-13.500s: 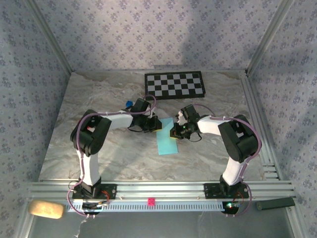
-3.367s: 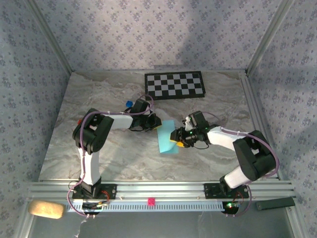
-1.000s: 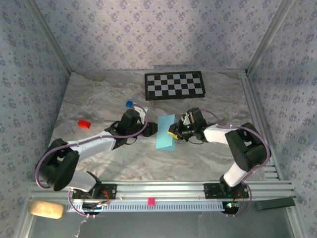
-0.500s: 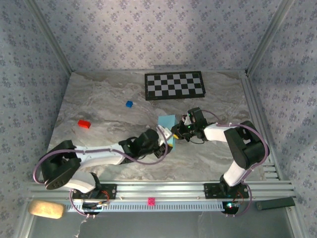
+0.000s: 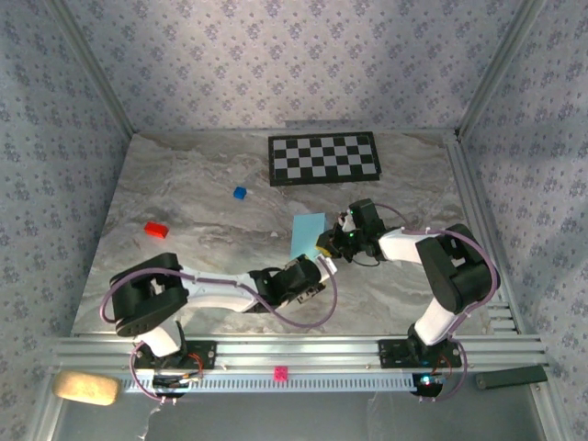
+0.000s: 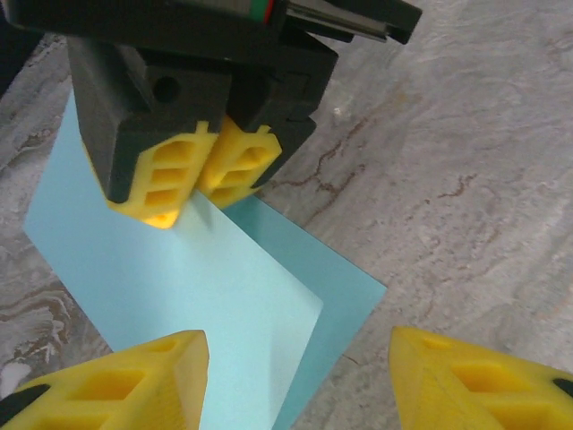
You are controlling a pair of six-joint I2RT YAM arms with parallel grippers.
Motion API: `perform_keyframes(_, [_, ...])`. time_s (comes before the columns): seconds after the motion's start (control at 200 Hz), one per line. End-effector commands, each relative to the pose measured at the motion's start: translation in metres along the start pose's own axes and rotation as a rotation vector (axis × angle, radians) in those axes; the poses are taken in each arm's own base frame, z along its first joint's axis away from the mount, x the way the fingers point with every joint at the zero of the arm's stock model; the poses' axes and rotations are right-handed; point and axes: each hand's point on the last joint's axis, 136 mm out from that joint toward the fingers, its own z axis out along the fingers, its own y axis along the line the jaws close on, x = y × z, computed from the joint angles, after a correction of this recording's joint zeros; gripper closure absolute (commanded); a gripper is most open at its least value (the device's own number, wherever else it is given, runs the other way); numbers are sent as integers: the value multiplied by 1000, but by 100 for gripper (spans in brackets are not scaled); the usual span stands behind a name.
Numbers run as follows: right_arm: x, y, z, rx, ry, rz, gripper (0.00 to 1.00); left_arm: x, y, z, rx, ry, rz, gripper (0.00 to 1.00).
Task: Fold a paper plane with a square sheet of paper (pick it up from the middle)
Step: Fold the triangle a second time at the center of the table.
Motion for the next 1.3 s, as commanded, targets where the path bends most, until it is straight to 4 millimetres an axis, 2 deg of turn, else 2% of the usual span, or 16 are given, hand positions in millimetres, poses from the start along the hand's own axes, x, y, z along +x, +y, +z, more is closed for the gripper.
perform_keyframes(0.0, [-1, 0, 0, 5, 10, 1, 87, -12, 5, 3, -50, -29, 22, 46])
perform_keyframes(0.39, [-2, -2, -3, 4, 5, 5, 87, -14, 2, 3, -35, -31, 36, 73])
perform_keyframes(0.79, [-3, -4, -5, 8, -1, 11, 87, -16, 7, 1, -61, -37, 11, 91])
perform_keyframes(0.97, [-4, -6, -6, 14, -9, 13, 85, -16, 10, -2, -56, -31, -32, 96])
perform_keyframes(1.114, [-5, -5, -9, 20, -17, 6, 82, -14, 17, -2, -15, -6, -134, 99])
perform_keyframes(1.294, [-8, -15, -21, 72, -49, -2, 75, -17, 22, -3, 137, -4, -327, 99])
